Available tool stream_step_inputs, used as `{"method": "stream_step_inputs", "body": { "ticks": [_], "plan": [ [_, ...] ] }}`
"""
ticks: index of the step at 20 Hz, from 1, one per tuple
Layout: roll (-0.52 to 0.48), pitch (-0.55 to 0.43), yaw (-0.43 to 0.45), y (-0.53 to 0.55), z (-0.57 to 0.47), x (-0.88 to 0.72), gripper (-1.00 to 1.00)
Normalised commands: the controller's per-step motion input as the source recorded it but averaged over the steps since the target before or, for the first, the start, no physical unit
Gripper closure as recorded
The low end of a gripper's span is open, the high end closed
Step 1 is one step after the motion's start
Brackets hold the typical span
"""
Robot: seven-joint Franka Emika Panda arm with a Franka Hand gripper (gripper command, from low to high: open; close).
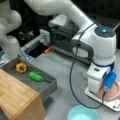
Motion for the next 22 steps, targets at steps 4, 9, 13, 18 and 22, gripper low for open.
{"method": "stream_step_inputs", "body": {
  "ticks": [4,9,13,18,22],
  "plan": [
    [-0.252,-0.035,0.106,0.02,-0.01,0.02,-1.00],
    [-0.234,-0.037,0.100,-0.01,0.01,0.00,-1.00],
    [-0.227,-0.033,0.094,-0.01,0.01,-0.02,-1.00],
    [-0.227,-0.037,0.086,0.02,-0.03,-0.04,-1.00],
    [-0.219,-0.045,0.083,0.03,-0.05,-0.05,-1.00]
  ]
}}
